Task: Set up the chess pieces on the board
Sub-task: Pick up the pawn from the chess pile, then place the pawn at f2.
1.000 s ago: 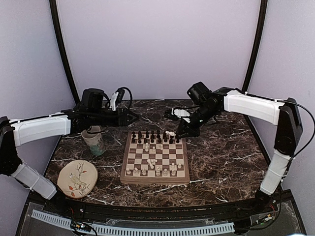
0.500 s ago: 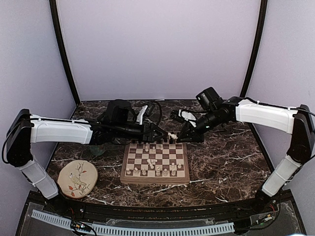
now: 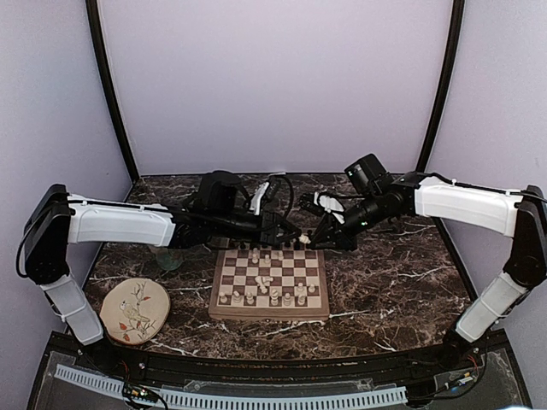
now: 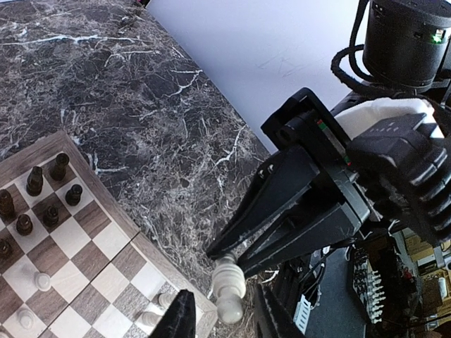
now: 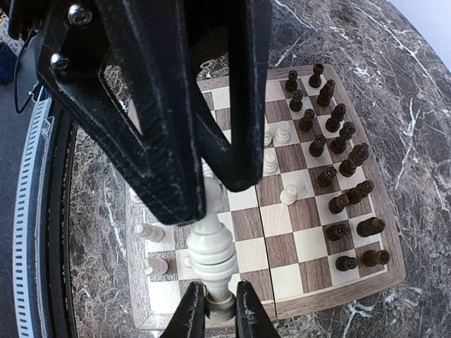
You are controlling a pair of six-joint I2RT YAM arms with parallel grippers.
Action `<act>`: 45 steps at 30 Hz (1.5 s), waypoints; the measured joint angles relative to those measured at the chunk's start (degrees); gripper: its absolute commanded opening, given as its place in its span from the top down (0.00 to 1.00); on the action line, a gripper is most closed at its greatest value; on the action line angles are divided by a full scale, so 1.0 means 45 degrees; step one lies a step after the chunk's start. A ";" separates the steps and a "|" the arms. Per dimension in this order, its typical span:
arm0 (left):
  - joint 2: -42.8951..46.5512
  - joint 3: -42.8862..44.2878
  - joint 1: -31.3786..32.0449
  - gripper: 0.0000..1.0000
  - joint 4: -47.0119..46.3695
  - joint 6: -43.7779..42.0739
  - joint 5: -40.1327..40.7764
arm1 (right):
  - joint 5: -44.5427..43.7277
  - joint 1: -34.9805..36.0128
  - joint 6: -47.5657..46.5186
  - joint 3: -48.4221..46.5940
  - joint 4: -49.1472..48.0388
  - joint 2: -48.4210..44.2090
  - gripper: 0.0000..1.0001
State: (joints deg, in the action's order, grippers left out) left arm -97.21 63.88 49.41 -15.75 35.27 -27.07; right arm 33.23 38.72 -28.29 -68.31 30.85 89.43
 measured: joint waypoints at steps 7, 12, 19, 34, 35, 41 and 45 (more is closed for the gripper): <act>-0.0359 0.0189 0.0000 0.84 0.0044 -0.0058 -0.0185 | -0.0005 -0.0010 -0.0029 0.0005 -0.0015 0.0000 0.86; -0.0379 0.0238 0.0000 0.94 0.0102 -0.0155 -0.0291 | -0.0029 -0.0010 -0.0053 0.0005 -0.0010 0.0005 0.86; -0.0248 0.0559 0.0000 0.98 0.1375 -0.1311 0.0131 | -0.0141 -0.0039 -0.0223 0.0194 -0.0219 0.0005 0.86; 0.0593 0.2016 0.0529 0.98 0.7174 -0.6751 0.2312 | -0.0763 -0.1137 -0.0418 0.0345 -0.0389 0.0010 0.88; 0.0413 0.2293 0.0665 0.98 0.7465 -0.7101 0.2395 | -0.0767 -0.1224 -0.0418 0.0389 -0.0447 0.0010 0.88; -0.1030 0.3750 0.1336 0.98 0.8680 -0.8646 0.2871 | -0.0777 -0.1710 -0.0413 0.0714 -0.0481 0.0010 0.88; -0.2098 0.4444 0.1622 0.98 0.9248 -0.9224 0.3181 | -0.0719 -0.1972 -0.0408 0.0714 -0.0491 0.0010 0.88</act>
State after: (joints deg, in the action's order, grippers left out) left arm -106.65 83.88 56.71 25.87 -6.24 -12.75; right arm 30.00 29.85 -30.13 -65.10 28.64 89.47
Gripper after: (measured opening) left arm 0.107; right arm 0.122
